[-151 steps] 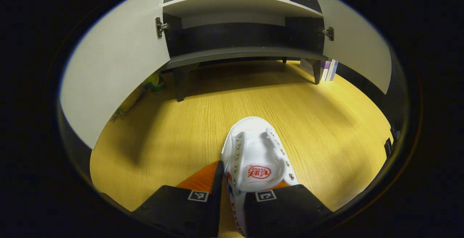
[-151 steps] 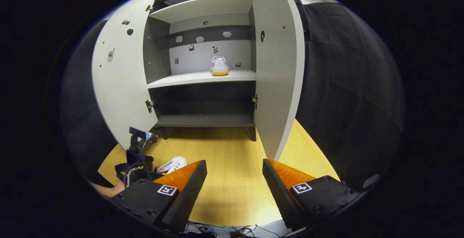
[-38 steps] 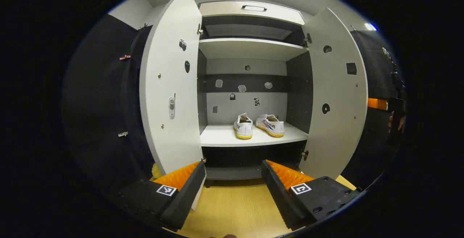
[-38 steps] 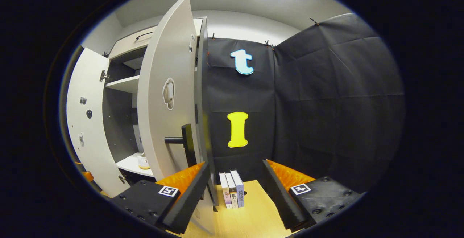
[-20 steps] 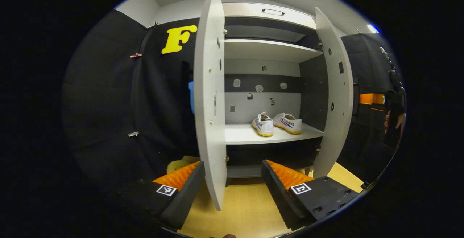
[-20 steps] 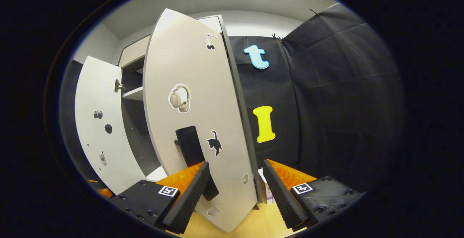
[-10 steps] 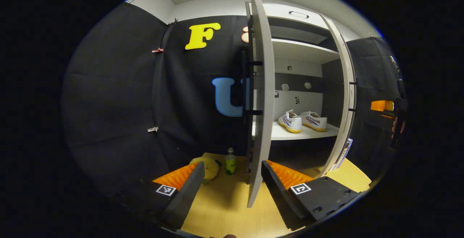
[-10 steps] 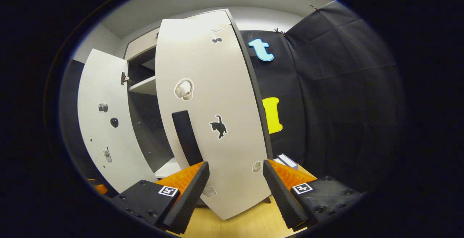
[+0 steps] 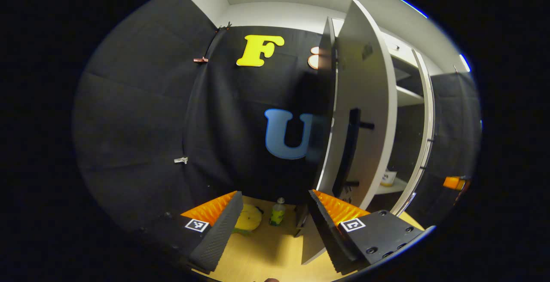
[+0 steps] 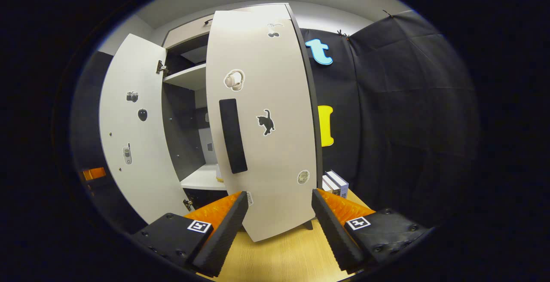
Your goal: Grab one shoe with the right hand and put it into the shoe cabinet, grab the other shoe with the left hand and put it into the shoe cabinet; then close the right door with the right hand and the left door with the left hand.
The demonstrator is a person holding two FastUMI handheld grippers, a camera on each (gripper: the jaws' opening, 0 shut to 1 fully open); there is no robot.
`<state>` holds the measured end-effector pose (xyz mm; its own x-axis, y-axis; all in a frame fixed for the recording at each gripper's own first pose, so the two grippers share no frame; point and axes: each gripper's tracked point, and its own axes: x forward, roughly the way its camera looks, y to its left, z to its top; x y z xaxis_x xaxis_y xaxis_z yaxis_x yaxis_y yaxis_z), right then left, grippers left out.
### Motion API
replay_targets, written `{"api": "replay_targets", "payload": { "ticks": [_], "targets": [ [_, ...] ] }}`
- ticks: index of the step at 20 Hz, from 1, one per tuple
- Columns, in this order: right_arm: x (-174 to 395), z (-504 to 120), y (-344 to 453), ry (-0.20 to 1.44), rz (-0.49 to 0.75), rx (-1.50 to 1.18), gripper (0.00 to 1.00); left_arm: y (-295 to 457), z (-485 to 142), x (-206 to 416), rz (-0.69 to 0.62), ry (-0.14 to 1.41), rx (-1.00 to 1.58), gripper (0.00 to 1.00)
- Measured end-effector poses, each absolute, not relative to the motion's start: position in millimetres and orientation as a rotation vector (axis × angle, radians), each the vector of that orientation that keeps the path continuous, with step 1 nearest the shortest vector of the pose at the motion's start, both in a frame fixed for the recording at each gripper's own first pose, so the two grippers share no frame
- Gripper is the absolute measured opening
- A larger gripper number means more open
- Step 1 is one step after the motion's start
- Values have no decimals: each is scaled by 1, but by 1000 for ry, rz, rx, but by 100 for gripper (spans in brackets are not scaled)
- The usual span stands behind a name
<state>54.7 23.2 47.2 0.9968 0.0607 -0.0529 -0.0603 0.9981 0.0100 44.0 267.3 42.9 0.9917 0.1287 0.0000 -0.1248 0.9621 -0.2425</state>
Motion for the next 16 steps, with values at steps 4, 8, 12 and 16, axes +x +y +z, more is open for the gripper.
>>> {"api": "replay_targets", "payload": {
  "ticks": [4,8,12,16],
  "targets": [
    [49,43,32,73,80,15,98,272,77,73,38,-61,-259,95],
    [46,42,32,90,91,26,98,258,90,98,-43,-35,-243,95],
    [48,43,15,87,79,40,98,247,99,110,-59,-3,-168,97],
    [56,32,-5,129,85,72,98,237,99,112,-36,46,-139,93]
  ]
}}
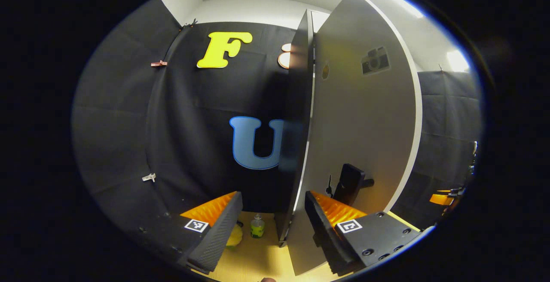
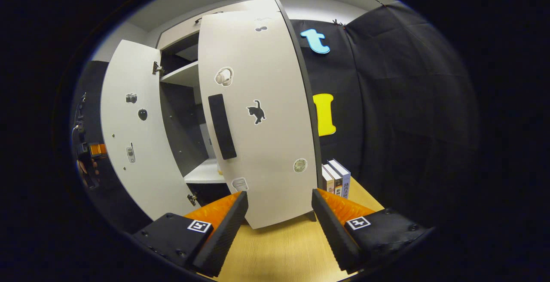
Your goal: Grab one shoe with the right hand and put it into the shoe cabinet, grab the other shoe with the left hand and put it into the shoe cabinet; then close the right door with the right hand and the left door with the left hand.
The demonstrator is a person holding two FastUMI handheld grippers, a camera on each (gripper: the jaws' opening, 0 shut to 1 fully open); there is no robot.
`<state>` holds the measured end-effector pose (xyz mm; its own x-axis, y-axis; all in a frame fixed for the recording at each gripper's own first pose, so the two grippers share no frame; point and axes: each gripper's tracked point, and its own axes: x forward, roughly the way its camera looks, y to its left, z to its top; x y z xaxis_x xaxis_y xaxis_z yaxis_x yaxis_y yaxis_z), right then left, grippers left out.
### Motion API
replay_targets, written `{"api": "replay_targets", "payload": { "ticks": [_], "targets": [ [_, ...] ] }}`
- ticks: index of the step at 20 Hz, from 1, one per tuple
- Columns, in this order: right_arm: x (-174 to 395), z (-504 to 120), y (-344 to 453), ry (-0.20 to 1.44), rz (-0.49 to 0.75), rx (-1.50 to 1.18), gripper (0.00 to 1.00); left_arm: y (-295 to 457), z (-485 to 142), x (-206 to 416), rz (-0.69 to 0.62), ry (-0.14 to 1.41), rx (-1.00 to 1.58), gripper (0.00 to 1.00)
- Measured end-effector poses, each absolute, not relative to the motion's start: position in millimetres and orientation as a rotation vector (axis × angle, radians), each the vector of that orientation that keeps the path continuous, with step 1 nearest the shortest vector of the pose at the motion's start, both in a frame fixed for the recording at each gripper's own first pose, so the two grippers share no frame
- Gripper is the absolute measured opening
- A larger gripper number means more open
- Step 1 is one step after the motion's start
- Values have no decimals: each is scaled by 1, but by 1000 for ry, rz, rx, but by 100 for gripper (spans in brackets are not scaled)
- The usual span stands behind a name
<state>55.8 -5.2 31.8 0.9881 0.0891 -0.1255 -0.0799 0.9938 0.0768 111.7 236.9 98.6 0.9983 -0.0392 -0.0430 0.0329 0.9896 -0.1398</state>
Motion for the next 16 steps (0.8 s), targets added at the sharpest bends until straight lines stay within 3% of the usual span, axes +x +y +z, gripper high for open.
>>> {"api": "replay_targets", "payload": {
  "ticks": [11,16],
  "targets": [
    [71,25,-53,149,106,104,98,123,104,127,-37,54,-147,92],
    [75,34,-76,129,129,110,98,44,125,141,-38,-53,-132,93]
  ]
}}
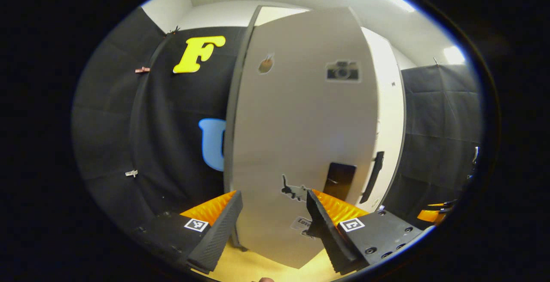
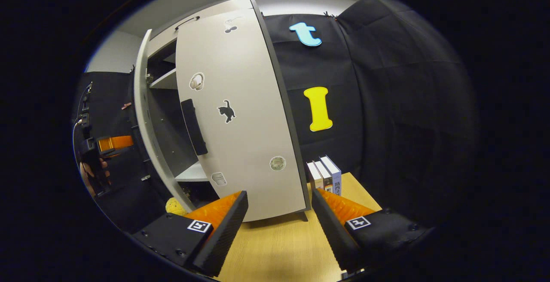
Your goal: Grab one shoe with the right hand and put it into the shoe cabinet, grab the other shoe with the left hand and put it into the shoe cabinet; then close the right door with the right hand and the left door with the left hand.
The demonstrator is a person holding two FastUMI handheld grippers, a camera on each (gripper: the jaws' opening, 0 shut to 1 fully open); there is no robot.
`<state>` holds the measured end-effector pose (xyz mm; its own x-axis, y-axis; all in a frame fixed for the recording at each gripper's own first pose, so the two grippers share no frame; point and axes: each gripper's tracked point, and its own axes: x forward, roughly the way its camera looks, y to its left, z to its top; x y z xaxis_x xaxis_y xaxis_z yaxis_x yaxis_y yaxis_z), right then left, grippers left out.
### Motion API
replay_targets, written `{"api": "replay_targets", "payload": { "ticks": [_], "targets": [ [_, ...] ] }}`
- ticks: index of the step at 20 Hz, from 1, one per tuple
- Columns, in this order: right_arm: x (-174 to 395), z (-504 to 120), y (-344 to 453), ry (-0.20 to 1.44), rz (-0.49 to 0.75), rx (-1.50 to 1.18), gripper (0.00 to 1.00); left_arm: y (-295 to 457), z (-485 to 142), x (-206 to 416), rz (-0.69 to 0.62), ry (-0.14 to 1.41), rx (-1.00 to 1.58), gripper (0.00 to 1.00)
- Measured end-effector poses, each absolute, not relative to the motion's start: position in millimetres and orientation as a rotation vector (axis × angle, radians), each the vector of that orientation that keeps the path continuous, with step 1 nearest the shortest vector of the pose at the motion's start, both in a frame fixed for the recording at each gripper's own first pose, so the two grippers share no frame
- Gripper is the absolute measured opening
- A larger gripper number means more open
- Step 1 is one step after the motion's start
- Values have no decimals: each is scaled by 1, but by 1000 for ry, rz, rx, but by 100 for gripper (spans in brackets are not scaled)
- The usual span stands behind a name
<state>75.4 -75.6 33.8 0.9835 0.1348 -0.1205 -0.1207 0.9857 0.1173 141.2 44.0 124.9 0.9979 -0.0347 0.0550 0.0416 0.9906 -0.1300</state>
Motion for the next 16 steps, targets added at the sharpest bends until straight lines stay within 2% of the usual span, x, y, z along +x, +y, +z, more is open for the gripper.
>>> {"api": "replay_targets", "payload": {
  "ticks": [2,3,5,7,12,16],
  "targets": [
    [75,43,-85,104,138,90,98,24,120,135,-16,-66,-111,92],
    [76,47,-90,96,145,84,98,16,113,129,-6,-60,-109,97],
    [78,52,-98,86,166,83,98,-1,105,114,-8,-68,-154,94],
    [78,54,-103,80,191,82,98,-16,100,93,3,-75,-220,96],
    [77,47,-107,85,240,82,98,3,80,40,157,-66,-250,95],
    [64,44,-98,81,236,102,98,15,55,12,220,-11,-196,95]
  ]
}}
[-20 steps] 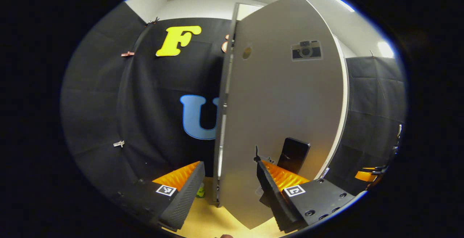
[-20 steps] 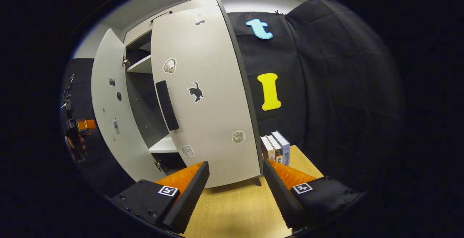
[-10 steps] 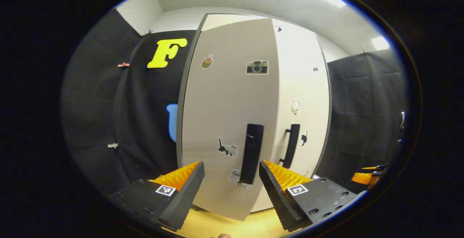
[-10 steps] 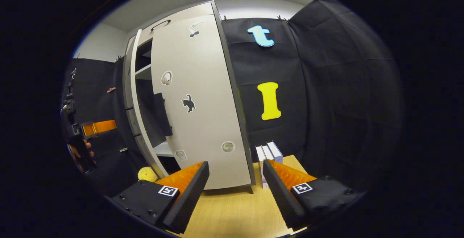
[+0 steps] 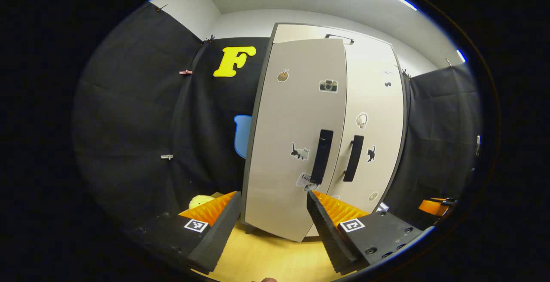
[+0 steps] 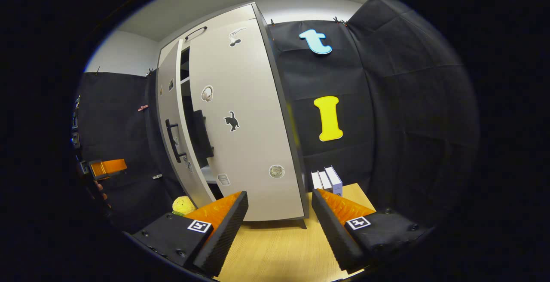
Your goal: Grab one shoe with the right hand and put it into the shoe cabinet, grab the other shoe with the left hand and put it into the shoe cabinet; then close the right door with the right hand and the left door with the left hand.
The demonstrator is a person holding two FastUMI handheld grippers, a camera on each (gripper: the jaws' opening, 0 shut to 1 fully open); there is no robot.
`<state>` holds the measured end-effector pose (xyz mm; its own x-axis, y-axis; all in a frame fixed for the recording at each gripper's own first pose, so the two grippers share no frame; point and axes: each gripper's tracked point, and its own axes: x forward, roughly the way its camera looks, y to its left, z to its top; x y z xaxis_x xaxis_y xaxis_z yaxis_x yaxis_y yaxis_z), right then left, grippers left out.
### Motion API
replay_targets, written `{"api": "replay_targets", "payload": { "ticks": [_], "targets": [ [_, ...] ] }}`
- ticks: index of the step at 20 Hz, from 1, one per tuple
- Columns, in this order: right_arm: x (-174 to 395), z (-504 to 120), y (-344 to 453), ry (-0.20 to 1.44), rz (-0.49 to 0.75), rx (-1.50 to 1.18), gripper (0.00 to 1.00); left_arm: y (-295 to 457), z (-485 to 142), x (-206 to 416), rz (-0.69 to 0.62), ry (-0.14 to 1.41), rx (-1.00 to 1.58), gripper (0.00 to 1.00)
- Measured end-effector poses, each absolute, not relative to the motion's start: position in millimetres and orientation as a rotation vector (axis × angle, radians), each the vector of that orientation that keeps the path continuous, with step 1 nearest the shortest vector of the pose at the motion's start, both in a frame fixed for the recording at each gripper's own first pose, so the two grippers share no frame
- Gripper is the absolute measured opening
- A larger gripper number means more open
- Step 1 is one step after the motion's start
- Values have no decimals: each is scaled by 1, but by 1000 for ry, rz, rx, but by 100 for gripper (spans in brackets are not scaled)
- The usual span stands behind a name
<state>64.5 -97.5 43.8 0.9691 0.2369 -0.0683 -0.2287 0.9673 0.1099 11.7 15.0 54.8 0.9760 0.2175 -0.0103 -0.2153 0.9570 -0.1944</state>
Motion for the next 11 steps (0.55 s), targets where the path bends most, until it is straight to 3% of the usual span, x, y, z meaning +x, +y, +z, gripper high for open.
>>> {"api": "replay_targets", "payload": {
  "ticks": [8,11],
  "targets": [
    [29,27,-67,94,173,80,98,31,42,-23,205,17,-169,95],
    [14,20,-50,80,152,92,98,32,10,-26,168,84,-144,95]
  ]
}}
